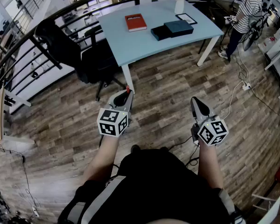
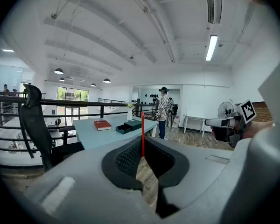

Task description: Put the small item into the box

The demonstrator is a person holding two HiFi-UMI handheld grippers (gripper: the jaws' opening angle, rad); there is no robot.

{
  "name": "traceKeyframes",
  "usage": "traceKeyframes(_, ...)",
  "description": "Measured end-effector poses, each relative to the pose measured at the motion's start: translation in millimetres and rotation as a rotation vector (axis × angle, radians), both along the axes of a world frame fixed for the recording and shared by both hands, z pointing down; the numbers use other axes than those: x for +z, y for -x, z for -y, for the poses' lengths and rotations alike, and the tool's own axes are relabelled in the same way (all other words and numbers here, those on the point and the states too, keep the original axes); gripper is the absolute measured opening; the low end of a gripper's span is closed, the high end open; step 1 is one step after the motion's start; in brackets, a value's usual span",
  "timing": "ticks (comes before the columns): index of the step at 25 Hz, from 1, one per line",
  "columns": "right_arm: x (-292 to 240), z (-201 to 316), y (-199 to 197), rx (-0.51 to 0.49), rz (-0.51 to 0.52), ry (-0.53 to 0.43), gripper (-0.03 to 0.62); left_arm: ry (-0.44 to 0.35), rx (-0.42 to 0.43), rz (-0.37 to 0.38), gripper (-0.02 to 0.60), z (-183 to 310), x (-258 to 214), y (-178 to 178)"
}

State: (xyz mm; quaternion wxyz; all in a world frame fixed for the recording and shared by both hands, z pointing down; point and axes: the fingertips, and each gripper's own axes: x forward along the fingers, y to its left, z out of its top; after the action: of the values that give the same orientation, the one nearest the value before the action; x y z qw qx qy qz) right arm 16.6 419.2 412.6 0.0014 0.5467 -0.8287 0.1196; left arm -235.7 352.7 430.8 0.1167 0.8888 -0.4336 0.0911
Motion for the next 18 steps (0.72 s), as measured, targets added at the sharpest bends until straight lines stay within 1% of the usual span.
traceKeyframes(7, 2, -1, -3, -0.013, -0.015, 0.001, -0.002, 0.004, 0.009, 0.002, 0.021, -2, 2, -12)
traceKeyframes(12, 4, -7, -9, -0.051, -0.002, 0.004, -0.002, 0.012, 0.013, 0.012, 0.021, -5, 3, -25)
traceKeyframes(15, 7, -12, -17, -0.075, 0.015, 0.009, -0.002, 0.018, 0.014, 0.019, 0.021, -7, 4, -36)
traceKeyframes(18, 10, -17, -32, -0.067, 0.015, 0.007, 0.0, 0.02, 0.015, 0.024, 0.021, -11, 5, -50)
